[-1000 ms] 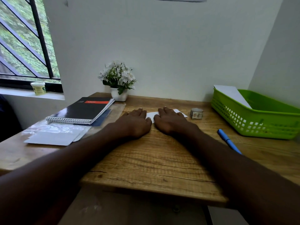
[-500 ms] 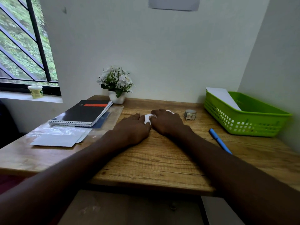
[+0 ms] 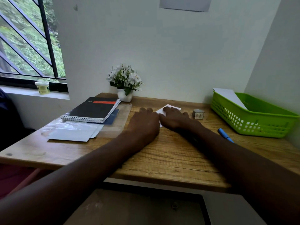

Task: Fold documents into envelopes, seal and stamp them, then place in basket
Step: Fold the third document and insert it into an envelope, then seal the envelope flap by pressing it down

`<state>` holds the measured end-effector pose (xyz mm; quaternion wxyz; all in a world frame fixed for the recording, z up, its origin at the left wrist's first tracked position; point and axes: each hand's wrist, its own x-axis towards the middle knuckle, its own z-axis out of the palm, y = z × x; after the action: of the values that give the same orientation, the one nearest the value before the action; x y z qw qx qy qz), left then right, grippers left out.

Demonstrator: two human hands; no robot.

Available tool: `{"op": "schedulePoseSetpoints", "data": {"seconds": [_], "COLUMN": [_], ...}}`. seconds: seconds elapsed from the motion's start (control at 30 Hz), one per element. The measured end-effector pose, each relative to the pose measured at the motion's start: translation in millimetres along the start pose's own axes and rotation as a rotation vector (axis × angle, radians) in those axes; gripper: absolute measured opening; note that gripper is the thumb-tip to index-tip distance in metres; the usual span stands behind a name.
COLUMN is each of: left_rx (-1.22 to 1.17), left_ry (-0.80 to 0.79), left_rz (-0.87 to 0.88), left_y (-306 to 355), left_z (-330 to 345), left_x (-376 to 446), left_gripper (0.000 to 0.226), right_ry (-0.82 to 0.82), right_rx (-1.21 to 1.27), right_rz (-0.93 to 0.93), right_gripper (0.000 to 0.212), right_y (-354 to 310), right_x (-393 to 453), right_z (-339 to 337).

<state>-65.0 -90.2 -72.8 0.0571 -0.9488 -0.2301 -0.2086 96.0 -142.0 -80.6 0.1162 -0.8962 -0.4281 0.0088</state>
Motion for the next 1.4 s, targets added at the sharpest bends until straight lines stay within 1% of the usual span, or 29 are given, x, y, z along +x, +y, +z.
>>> {"op": "schedulePoseSetpoints", "data": {"seconds": [0.13, 0.23, 0.27, 0.33, 0.57, 0.67, 0.77, 0.83, 0.87, 0.93, 1.0, 1.1, 1.2, 1.27, 1.3, 1.33, 1.4], "left_rx": [-0.02, 0.014, 0.013, 0.004, 0.03, -0.063, -0.173, -0.172, -0.168, -0.199, -0.286, -0.401, -0.458, -0.483, -0.523, -0.566, -0.622], "left_ry": [0.07, 0.095, 0.101, 0.095, 0.154, 0.209, 0.355, 0.44, 0.468, 0.47, 0.409, 0.376, 0.36, 0.256, 0.204, 0.169, 0.142], "left_rz": [-0.037, -0.01, -0.006, -0.014, -0.005, 0.015, 0.023, -0.015, -0.05, -0.107, -0.149, -0.23, -0.271, -0.306, -0.33, -0.353, -0.379], "left_y": [-4.2, -3.0, -2.2, -1.2, 5.7, 0.9, -26.5, -60.2, -81.9, -127.1, -166.3, -207.6, -217.3, -222.1, -226.0, -229.1, -235.5], "left_z": [2.0, 1.3, -0.3, -3.8, -17.1, -20.7, -33.7, -47.0, -53.6, -61.9, -62.0, -51.5, -43.7, -40.2, -37.4, -35.7, -30.7], "left_x": [-1.8, -1.7, -2.4, -5.0, -18.2, -28.6, -44.8, -55.3, -61.2, -72.3, -84.7, -101.4, -102.0, -96.6, -95.2, -94.7, -96.9], "left_gripper": [0.029, 0.024, 0.02, 0.017, 0.024, 0.028, 0.032, 0.031, 0.03, 0.029, 0.025, 0.022, 0.033, 0.041, 0.044, 0.046, 0.045], "right_ry": [0.02, 0.162, 0.186, 0.176, 0.116, 0.158, 0.357, 0.485, 0.531, 0.588, 0.616, 0.583, 0.483, 0.398, 0.353, 0.315, 0.266], "right_rx": [0.013, 0.018, 0.006, -0.007, -0.048, -0.048, -0.026, -0.083, -0.073, -0.006, 0.056, 0.2, 0.329, 0.366, 0.337, 0.278, 0.139], "right_rz": [-0.025, -0.068, -0.078, -0.077, -0.028, -0.035, -0.103, -0.185, -0.23, -0.328, -0.434, -0.644, -0.809, -0.823, -0.82, -0.815, -0.785], "right_gripper": [0.06, 0.05, 0.045, 0.039, 0.04, 0.039, 0.037, 0.029, 0.024, 0.015, 0.011, 0.012, 0.014, 0.023, 0.031, 0.037, 0.041], "right_y": [0.8, 0.9, 1.2, 0.5, -3.2, 0.9, -0.3, -2.6, -4.8, -12.0, -29.1, -79.5, -135.3, -167.9, -180.4, -189.7, -202.9], "right_x": [5.3, 4.9, 3.0, 0.8, -13.3, -14.0, -16.3, -18.4, -20.3, -27.6, -38.9, -63.1, -91.9, -104.4, -107.3, -109.2, -109.5], "right_z": [0.1, 2.5, 2.6, 2.4, -7.2, -8.2, -9.7, -11.0, -10.8, -12.4, -13.6, -12.4, -4.5, 4.0, 9.7, 13.4, 19.3]}}
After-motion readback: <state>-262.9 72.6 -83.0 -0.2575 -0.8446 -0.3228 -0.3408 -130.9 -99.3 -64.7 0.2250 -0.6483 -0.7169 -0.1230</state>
